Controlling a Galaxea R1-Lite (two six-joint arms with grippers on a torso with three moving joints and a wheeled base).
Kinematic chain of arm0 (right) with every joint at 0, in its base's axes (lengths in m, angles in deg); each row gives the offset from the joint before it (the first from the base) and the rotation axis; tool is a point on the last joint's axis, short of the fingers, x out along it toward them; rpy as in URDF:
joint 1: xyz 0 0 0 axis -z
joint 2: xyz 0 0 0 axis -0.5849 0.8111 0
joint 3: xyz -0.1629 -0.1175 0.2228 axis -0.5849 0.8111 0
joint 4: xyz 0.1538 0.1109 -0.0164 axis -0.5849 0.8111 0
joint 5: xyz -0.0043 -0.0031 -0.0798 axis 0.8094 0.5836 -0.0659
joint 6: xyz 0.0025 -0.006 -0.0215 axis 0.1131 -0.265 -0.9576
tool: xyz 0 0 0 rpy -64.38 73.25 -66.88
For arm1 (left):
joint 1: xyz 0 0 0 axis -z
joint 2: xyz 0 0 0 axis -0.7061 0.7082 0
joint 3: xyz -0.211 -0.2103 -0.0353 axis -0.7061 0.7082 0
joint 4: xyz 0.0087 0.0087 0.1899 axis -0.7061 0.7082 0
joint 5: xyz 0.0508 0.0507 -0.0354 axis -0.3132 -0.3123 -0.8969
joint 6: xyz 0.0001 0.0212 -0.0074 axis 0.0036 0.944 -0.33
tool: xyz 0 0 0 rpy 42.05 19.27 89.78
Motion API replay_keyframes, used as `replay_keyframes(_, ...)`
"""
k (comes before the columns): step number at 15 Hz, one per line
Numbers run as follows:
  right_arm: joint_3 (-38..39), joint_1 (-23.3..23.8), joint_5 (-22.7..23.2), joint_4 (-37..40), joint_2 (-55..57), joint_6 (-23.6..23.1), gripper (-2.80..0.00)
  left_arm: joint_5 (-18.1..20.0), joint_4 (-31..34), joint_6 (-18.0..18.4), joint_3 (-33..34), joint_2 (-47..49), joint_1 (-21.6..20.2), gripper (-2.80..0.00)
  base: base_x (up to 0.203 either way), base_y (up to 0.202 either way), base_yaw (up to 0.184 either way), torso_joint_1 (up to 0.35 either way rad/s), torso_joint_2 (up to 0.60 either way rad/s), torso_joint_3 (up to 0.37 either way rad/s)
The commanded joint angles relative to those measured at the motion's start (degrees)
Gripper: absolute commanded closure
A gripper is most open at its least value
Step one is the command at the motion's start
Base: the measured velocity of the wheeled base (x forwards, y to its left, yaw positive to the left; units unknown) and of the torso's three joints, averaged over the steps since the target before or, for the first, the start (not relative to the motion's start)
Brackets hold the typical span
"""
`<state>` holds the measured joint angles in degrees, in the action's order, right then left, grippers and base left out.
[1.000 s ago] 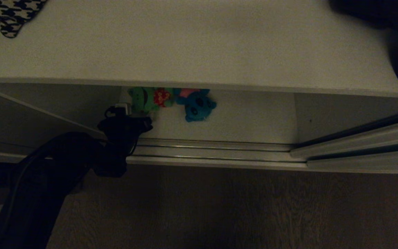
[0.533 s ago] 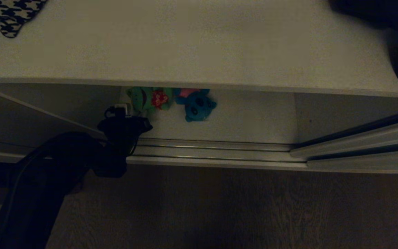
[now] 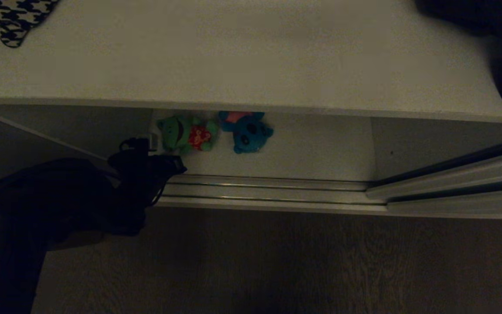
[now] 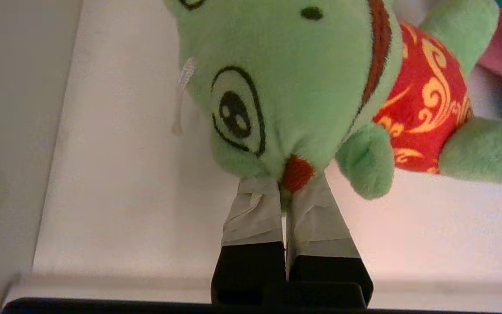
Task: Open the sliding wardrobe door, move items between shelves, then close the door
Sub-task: Place the green doll on the higher shelf
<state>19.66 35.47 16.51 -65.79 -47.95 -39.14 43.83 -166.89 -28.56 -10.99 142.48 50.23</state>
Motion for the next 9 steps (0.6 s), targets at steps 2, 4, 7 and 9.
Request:
replay_keyframes(2, 0.0, 0.0, 0.0, 0.0, -0.2, -0.1, 0.0, -0.1, -0.6, -0.2, 9.1, -7.1, 1.5, 0.0, 0.0, 0.0, 0.0, 0.0, 0.0, 0.0)
replay_keyframes(4, 0.0, 0.0, 0.0, 0.0, -0.2, -0.1, 0.0, -0.4, -0.6, -0.2, 15.9, -12.4, 2.8, 0.0, 0.0, 0.0, 0.0, 0.0, 0.0, 0.0)
replay_keyframes(7, 0.0, 0.0, 0.0, 0.0, -0.2, -0.1, 0.0, -0.7, 0.4, -0.2, 25.2, -20.2, 4.0, 0.0, 0.0, 0.0, 0.0, 0.0, 0.0, 0.0)
replay_keyframes(9, -0.1, 0.0, 0.0, 0.0, -0.2, -0.1, 0.0, -1.1, 0.9, -0.2, 31.1, -24.3, 4.8, 0.0, 0.0, 0.0, 0.0, 0.0, 0.0, 0.0)
